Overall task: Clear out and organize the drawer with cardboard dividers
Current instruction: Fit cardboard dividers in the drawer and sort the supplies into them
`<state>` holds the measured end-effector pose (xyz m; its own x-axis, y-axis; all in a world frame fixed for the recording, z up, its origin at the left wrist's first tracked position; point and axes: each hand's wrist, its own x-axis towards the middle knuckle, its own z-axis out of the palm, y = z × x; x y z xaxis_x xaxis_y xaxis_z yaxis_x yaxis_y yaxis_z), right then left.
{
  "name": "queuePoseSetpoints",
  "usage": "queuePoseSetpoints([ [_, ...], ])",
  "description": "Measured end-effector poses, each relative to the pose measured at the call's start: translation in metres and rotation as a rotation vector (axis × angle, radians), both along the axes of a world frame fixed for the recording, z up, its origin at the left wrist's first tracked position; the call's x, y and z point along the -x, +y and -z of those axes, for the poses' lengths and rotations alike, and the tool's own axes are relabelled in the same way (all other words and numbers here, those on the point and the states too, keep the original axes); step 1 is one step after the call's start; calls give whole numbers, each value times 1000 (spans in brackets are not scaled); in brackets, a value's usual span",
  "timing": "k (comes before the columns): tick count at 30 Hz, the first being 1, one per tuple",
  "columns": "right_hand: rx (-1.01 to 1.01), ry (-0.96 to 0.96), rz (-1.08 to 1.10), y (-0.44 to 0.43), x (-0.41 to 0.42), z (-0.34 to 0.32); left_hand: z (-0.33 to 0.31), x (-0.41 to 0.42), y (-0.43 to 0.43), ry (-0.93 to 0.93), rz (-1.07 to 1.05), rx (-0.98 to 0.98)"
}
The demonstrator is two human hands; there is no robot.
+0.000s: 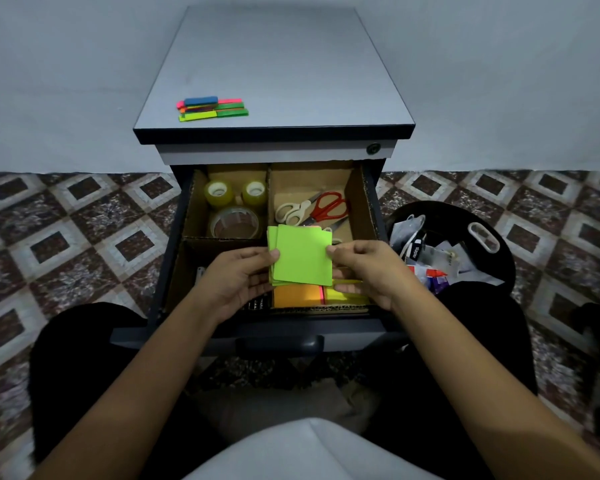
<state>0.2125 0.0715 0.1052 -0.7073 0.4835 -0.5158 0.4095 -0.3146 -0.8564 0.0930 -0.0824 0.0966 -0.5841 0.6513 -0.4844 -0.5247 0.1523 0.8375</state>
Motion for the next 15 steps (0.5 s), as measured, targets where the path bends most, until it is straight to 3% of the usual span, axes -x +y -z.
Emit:
queuePoseSetpoints([
  [8, -64, -18, 68, 7, -2, 4, 0, 4, -6, -14, -72, -11],
  [15, -190, -212, -58, 21, -15, 6, 0, 21, -23, 17, -228, -8],
])
